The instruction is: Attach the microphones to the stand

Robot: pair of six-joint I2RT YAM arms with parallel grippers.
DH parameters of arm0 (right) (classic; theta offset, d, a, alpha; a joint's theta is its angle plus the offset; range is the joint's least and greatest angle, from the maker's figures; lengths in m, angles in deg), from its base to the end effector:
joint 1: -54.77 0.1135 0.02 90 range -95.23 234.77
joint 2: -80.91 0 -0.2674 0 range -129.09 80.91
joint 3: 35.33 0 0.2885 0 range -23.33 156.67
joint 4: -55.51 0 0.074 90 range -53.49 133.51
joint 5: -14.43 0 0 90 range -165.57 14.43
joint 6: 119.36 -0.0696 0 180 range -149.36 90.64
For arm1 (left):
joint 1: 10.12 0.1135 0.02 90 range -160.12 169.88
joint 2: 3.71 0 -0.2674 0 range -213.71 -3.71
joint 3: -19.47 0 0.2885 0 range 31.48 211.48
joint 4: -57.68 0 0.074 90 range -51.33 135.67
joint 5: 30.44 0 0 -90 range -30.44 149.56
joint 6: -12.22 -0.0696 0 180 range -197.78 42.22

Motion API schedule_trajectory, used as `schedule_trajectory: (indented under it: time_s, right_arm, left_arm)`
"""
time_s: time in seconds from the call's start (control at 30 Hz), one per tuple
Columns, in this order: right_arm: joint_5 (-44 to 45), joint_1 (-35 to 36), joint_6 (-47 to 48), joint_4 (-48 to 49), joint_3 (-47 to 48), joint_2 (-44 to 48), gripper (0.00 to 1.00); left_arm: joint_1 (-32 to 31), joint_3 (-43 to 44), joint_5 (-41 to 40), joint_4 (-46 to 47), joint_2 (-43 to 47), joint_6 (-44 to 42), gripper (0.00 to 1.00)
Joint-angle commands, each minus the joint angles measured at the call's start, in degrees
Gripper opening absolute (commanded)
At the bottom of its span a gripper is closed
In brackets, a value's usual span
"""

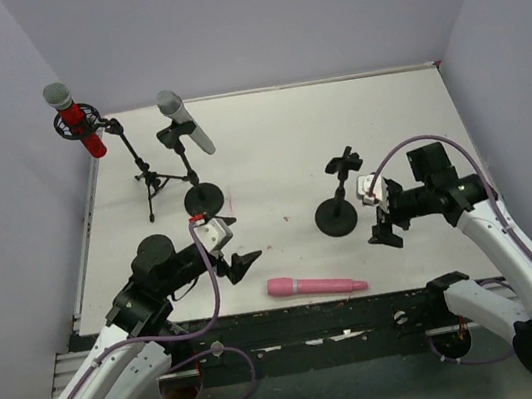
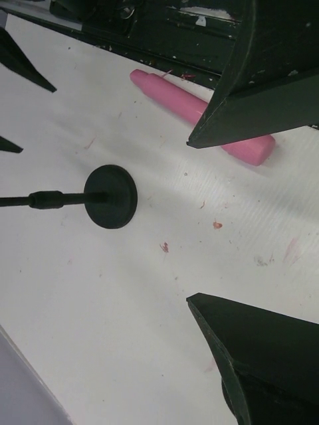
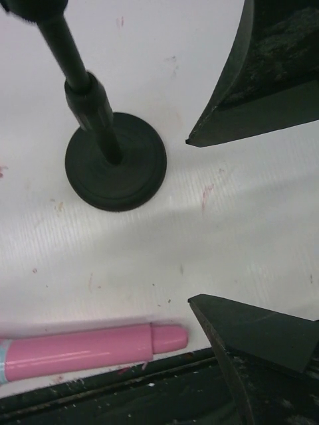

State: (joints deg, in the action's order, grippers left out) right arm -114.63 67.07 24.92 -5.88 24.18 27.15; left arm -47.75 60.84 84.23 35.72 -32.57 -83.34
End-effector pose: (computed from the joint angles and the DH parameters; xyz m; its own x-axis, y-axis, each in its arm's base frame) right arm 0.2068 0.0900 0.2524 -0.0545 -0.6571 -0.7518 -0.9543 0.2559 -0.1545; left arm 0.1429 -0.1469 0.2825 -0.0441 0.1451 -0.9884 0.8894 0.4564 0.0274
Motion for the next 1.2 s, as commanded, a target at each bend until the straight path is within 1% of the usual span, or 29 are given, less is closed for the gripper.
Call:
schedule_trajectory:
  time_s: [0.0,0.1,0.13,0.2,0.27,0.37,0.43,0.5,0.57,0.6,0.67,0.73,0.83,0.93,1.03,1.1,1.17]
  right_arm:
    - [-5.7,-0.1,14.9,-11.3,0.2,-3.3,1.0]
    - [-9.8,1.4,18.5,-13.4,0.6,-6.4,1.0]
    - [-10.1,2.8,18.8,-13.4,0.6,-7.1,1.0]
    - [-10.2,6.5,18.6,-12.8,0.3,-7.2,1.0]
    - [-9.3,11.1,14.2,-8.6,-0.6,-5.7,1.0]
    - [-4.5,21.7,5.0,-1.0,-2.0,-4.6,1.0]
    - [-0.2,29.0,-0.9,4.1,-3.1,-5.6,1.0]
    - [4.4,35.3,-5.0,9.4,-4.3,-7.3,1.0]
    - [9.7,39.9,-8.6,13.7,-4.6,-10.7,1.0]
    - [13.6,42.4,-10.8,16.1,-4.7,-12.8,1.0]
    - [18.3,47.0,-13.4,19.0,-4.9,-16.0,1.0]
    - [21.1,49.3,-15.5,21.8,-5.2,-18.1,1.0]
    - [24.4,50.0,-17.4,25.6,-6.0,-20.8,0.99]
    - [27.0,50.1,-19.3,28.2,-7.0,-23.5,0.96]
    - [28.9,50.0,-20.4,29.6,-7.6,-26.2,0.9]
    - [30.1,50.0,-21.1,29.9,-7.5,-27.6,0.82]
    - [30.6,50.1,-21.1,29.6,-7.5,-28.2,0.76]
  left_arm:
    - [-0.3,-1.0,-7.1,0.8,2.5,0.4,0.99]
    - [-0.2,-1.4,-9.2,1.5,4.2,2.2,0.99]
    - [-0.3,-1.4,-10.3,1.8,4.5,4.4,0.99]
    - [-0.2,-1.2,-15.5,2.2,5.6,12.5,0.99]
    - [-0.2,-1.6,-20.7,1.4,7.2,24.0,0.99]
    - [-0.2,-4.5,-25.7,0.5,10.2,38.0,0.99]
    - [-0.2,-6.1,-29.4,-1.7,12.3,44.0,0.99]
    - [-0.2,-6.7,-34.3,-5.3,14.6,47.1,0.99]
    - [-0.3,-6.7,-41.2,-10.0,16.5,50.2,0.99]
    - [-0.2,-6.6,-43.2,-12.3,17.5,51.7,0.99]
    - [-0.3,-6.4,-46.2,-15.2,19.0,53.5,0.99]
    - [-0.2,-6.3,-47.3,-17.0,20.2,54.4,0.99]
    - [-0.2,-6.1,-48.7,-18.5,21.3,55.9,0.99]
    - [-0.2,-6.1,-50.1,-18.8,21.2,57.1,0.99]
    - [-0.2,-6.2,-50.7,-18.7,20.8,58.4,0.99]
    - [-0.2,-6.6,-50.4,-18.3,20.6,58.7,0.99]
    - [-0.2,-6.9,-50.0,-17.7,20.5,59.2,0.99]
